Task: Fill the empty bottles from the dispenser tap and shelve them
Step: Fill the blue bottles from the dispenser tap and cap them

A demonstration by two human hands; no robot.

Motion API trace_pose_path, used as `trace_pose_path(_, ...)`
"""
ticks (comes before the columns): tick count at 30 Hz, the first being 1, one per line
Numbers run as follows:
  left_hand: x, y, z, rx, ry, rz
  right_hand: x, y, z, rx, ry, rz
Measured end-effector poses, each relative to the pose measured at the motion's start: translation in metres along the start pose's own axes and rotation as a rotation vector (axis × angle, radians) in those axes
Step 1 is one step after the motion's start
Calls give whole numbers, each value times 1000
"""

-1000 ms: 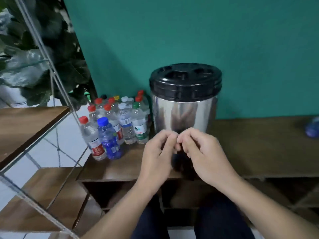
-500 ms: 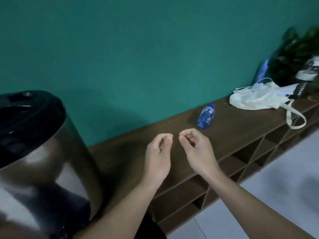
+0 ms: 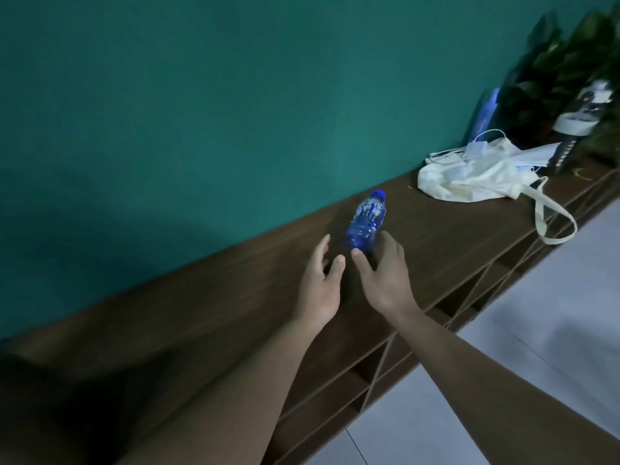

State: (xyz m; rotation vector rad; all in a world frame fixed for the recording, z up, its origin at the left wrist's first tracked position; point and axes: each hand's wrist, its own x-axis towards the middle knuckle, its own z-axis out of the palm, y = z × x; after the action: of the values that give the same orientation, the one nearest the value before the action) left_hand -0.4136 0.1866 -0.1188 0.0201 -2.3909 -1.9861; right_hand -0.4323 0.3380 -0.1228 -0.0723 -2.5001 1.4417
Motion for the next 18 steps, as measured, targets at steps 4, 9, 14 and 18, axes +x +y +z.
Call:
trace_pose_path(4,39,-1,24,-22,-33,-10,31,19,5,46,-4,25)
trace_pose_path(9,79,-4,46,-62,-84,-5,66,26,14,167,-15,116)
trace_pose_path(14,77,-7,43,-87,-39,6,66,25,15,347,-42,173)
trace_pose_path(18,47,-15,26,-150,5,-82,26,19,7,504,-98,228)
